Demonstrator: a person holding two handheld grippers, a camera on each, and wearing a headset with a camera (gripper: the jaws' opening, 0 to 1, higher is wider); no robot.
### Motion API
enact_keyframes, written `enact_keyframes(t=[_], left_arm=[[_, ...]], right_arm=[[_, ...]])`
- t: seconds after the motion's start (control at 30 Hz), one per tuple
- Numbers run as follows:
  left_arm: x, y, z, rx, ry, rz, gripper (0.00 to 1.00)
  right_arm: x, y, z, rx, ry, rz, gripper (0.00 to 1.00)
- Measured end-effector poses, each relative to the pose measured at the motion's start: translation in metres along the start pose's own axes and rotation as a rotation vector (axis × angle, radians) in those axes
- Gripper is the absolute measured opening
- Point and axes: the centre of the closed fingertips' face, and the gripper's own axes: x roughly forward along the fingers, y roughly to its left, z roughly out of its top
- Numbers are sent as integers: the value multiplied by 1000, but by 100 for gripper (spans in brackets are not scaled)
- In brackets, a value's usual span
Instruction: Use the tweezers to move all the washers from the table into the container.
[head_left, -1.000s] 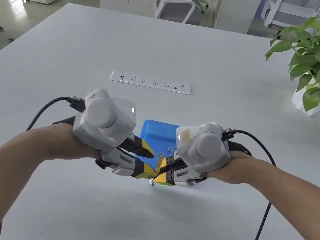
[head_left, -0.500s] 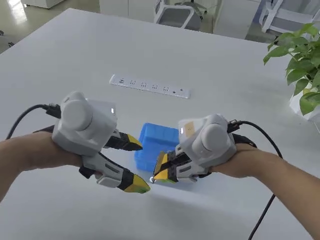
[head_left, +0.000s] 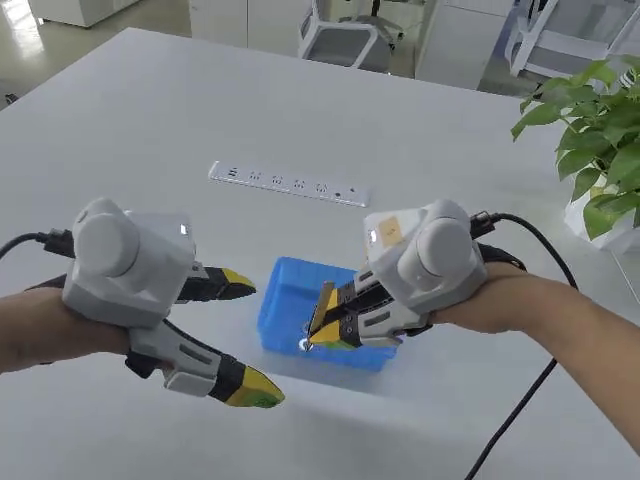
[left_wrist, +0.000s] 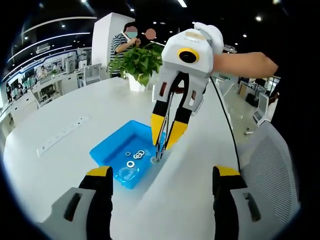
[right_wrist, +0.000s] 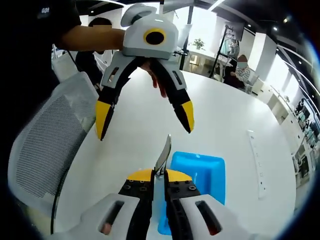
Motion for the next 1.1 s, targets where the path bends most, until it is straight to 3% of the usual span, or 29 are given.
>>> enact_keyframes(t=[0.23,0.8,1.1], left_arm=[[-2,3,-1,-7,-12,19,99],[-5,6,1,-17,-33,24,99],[-3,13,2,-12,-37,26,99]], right_arm=[[-7,-14,2,-19,4,-23,8],[2,-45,-15,-47,24,-72,8],[14,-51,-32,-34,41,-76,8]])
